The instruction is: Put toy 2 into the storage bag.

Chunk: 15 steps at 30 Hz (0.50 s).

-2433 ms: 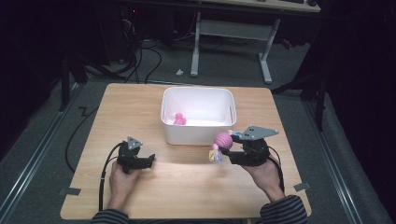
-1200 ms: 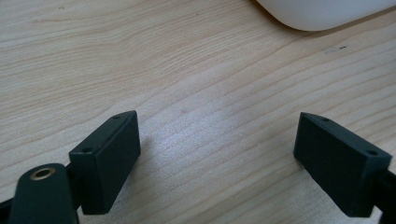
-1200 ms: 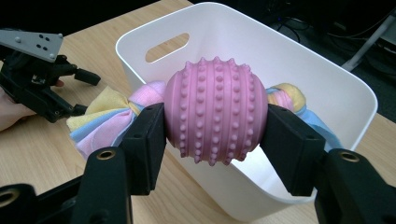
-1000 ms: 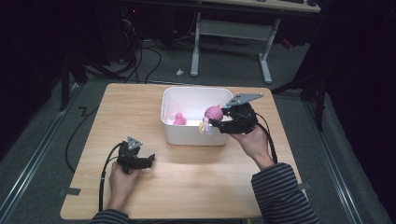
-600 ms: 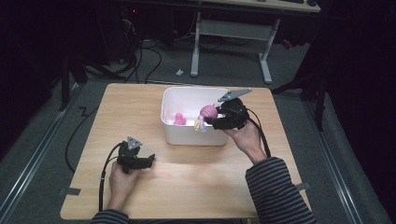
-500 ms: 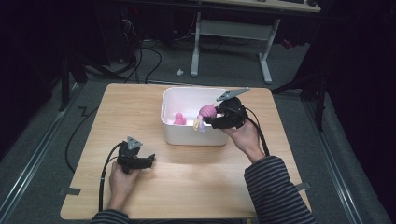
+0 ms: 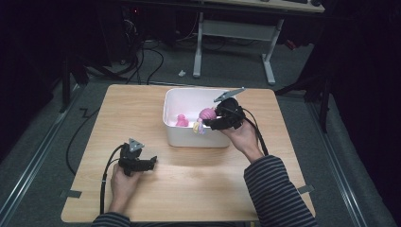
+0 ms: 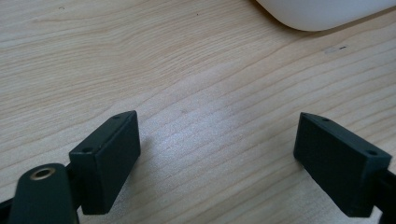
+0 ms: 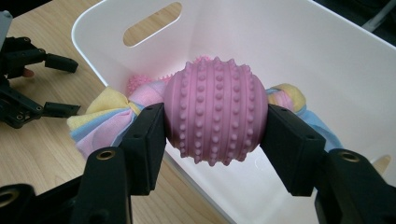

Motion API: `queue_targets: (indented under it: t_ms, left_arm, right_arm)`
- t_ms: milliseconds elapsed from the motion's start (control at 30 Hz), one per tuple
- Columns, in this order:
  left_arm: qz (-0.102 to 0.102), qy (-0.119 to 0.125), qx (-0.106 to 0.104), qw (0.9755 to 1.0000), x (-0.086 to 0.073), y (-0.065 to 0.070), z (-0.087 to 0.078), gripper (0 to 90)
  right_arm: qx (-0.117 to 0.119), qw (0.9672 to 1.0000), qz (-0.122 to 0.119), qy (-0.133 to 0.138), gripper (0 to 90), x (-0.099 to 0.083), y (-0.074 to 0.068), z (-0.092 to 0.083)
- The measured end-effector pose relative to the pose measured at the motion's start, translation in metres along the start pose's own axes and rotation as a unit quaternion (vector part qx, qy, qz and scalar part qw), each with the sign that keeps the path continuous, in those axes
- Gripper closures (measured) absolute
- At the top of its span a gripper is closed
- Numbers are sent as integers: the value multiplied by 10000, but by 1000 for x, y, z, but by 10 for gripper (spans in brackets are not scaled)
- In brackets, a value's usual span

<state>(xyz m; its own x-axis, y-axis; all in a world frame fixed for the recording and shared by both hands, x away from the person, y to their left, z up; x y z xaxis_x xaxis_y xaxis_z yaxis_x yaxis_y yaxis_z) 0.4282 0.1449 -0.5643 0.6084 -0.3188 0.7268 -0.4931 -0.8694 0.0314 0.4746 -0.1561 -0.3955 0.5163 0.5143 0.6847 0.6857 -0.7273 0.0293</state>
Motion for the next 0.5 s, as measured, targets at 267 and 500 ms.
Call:
queue_targets:
  t_ms: [267,500]
  left_arm:
    - [0,1,-1,10000,0,0,0,148]
    - [5,-6,-6,10000,0,0,0,148]
  right_arm:
    - [12,10000,-11,-77,417,-1,-2,5]
    - [62,9999,-21,-97,413,-3,-3,6]
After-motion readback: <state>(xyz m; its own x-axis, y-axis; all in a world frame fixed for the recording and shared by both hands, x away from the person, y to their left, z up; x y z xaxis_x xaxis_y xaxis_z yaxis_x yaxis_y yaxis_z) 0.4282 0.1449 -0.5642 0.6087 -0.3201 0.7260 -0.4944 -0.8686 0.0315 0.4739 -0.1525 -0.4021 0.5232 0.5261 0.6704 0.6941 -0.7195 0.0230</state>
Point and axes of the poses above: each handheld gripper's, and its own axes: z roughly forward along the jaws, x roughly out of its top, y roughly to its right, the point moved 4 cm from there along z, roughly forward along the jaws, and after that the axes turned 1 degree about -z, right-handed, at the moved point
